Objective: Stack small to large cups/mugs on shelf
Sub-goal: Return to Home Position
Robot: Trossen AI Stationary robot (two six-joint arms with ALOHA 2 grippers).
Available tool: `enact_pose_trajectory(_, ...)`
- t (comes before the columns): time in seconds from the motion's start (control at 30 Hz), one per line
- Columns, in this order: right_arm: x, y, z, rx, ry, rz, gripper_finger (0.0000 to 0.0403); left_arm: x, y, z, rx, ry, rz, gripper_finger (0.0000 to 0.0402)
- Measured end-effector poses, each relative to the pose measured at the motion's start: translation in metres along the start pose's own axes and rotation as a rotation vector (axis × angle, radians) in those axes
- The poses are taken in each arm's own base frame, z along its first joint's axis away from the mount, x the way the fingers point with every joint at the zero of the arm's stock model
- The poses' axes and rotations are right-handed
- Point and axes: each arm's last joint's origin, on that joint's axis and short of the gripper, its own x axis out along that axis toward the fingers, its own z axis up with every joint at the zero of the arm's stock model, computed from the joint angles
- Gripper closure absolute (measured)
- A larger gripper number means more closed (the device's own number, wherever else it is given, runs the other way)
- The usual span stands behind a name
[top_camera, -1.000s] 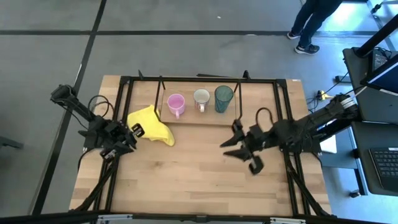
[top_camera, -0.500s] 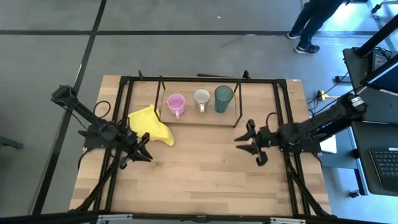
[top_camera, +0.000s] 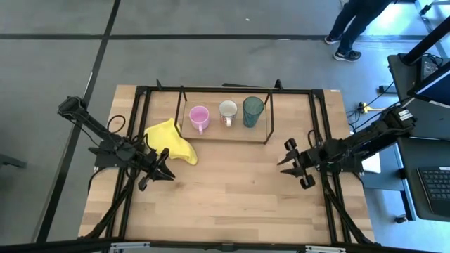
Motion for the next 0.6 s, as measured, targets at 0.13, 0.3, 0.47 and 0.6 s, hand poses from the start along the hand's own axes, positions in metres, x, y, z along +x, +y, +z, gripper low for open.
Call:
enact_pose_trajectory(0.13, -0.0002, 0.0005, -0.0067, -0.006, 0.068, 0.012, 0.0274, 0.0000, 0.0001, -0.0002, -0.001, 0.002, 0.000, 0.0357)
enact_pose_trajectory(0.3, -0.0004, 0.0005, -0.0101, -0.007, 0.103, 0.013, 0.0274, 0.0000, 0.0000, -0.0002, -0.001, 0.002, 0.000, 0.0357)
enact_pose_trajectory(0.47, -0.0005, 0.0006, -0.0109, -0.007, 0.112, 0.013, 0.0274, 0.0000, 0.0000, -0.0002, -0.001, 0.003, -0.001, 0.0357)
enact_pose_trajectory(0.6, -0.0006, 0.0006, -0.0114, -0.008, 0.117, 0.013, 0.0274, 0.0000, 0.0000, -0.0002, -0.001, 0.003, -0.002, 0.0357)
